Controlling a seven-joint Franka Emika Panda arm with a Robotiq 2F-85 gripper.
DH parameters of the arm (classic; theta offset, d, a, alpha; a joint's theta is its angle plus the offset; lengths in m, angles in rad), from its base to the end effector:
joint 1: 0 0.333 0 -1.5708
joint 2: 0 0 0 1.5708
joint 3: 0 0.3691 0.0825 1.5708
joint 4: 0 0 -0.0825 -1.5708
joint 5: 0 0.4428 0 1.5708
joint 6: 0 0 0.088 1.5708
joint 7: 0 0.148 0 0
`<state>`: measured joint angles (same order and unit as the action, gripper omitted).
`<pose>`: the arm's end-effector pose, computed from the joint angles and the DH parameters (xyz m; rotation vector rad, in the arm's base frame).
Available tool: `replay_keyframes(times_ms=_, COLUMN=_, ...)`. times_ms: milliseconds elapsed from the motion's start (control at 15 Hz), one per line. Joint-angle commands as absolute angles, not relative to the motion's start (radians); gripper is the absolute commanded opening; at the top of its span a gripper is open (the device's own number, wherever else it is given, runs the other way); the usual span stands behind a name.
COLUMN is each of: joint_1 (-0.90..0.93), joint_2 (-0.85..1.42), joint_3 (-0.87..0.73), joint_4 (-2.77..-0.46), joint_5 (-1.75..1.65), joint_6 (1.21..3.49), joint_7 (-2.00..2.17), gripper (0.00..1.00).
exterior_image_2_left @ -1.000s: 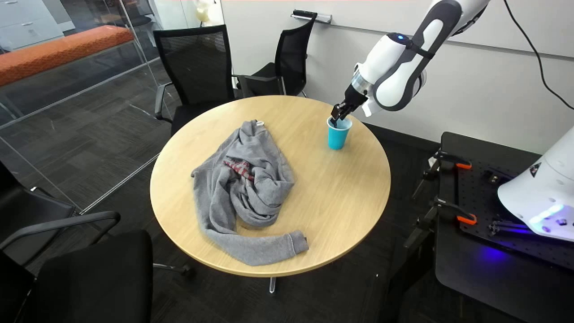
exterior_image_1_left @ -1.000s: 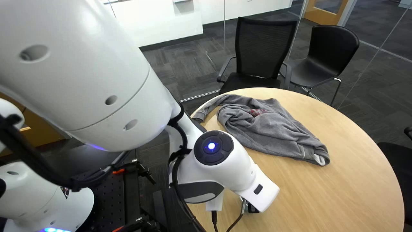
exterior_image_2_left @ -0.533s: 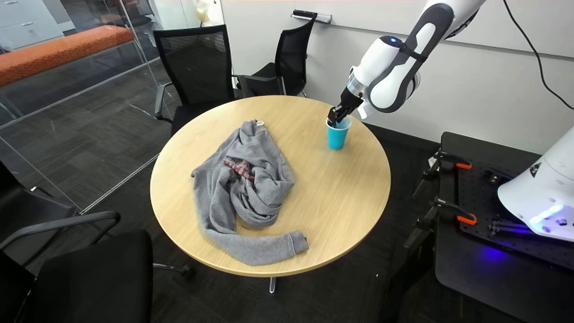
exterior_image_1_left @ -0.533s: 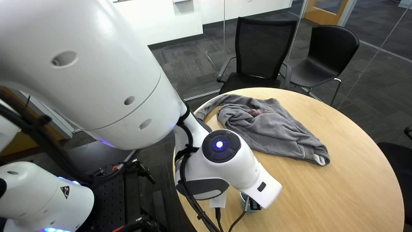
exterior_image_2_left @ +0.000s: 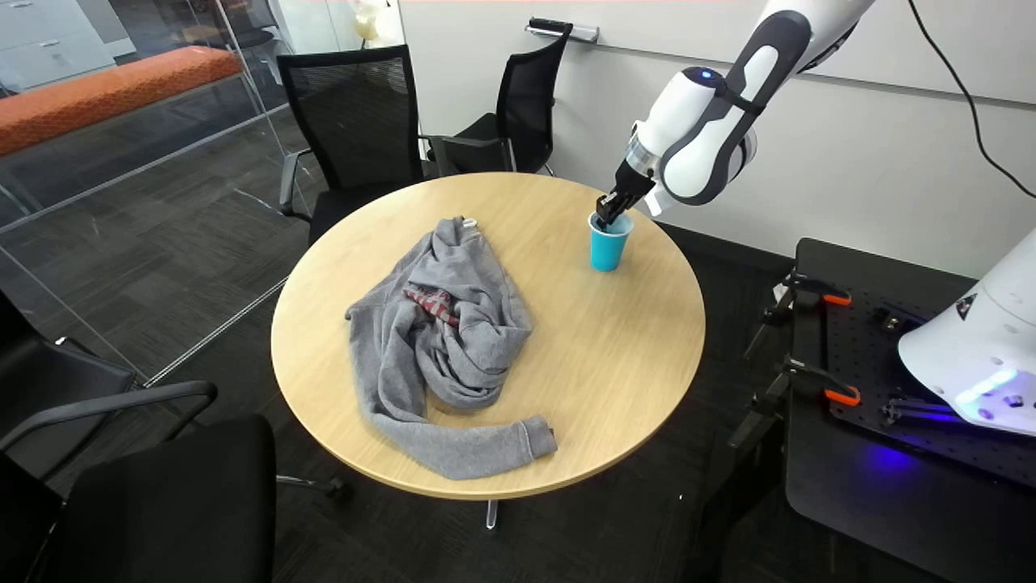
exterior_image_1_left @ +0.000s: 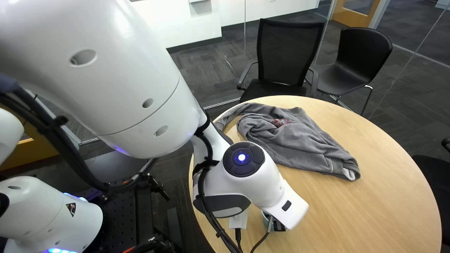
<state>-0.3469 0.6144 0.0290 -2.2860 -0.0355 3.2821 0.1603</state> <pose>0.5742 -0.1837 0.0724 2.9909 -0.6855 0.5934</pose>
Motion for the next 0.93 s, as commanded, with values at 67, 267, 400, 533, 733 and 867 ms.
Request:
replay_keyframes(times_ms=67, joint_1=-0.287, joint_2=0.61, joint_3=-0.019, joint_4=-2.272, joint_5=0.011, joint_6=3.251, joint_7=0.127, gripper=0.0)
replay_keyframes(times_ms=267, joint_1=-0.264, joint_2=0.602, joint_3=-0.034, joint_4=-2.281, joint_5=0.018, joint_6=3.254, joint_7=0.127, gripper=0.03)
replay_keyframes(times_ms=400, joint_1=-0.236, joint_2=0.585, joint_3=-0.056, joint_4=-2.304, joint_5=0.024, joint_6=3.267, joint_7=0.13, gripper=0.03)
replay_keyframes(times_ms=533, joint_1=-0.199, joint_2=0.561, joint_3=-0.088, joint_4=-2.335, joint_5=0.031, joint_6=3.287, joint_7=0.131, gripper=0.03)
replay_keyframes(times_ms=733, joint_1=-0.146, joint_2=0.528, joint_3=-0.135, joint_4=-2.386, joint_5=0.049, joint_6=3.335, joint_7=0.134, gripper=0.03)
replay_keyframes(times_ms=867, joint_1=-0.127, joint_2=0.497, joint_3=-0.15, joint_4=-2.427, joint_5=0.056, joint_6=3.366, joint_7=0.126, gripper=0.03)
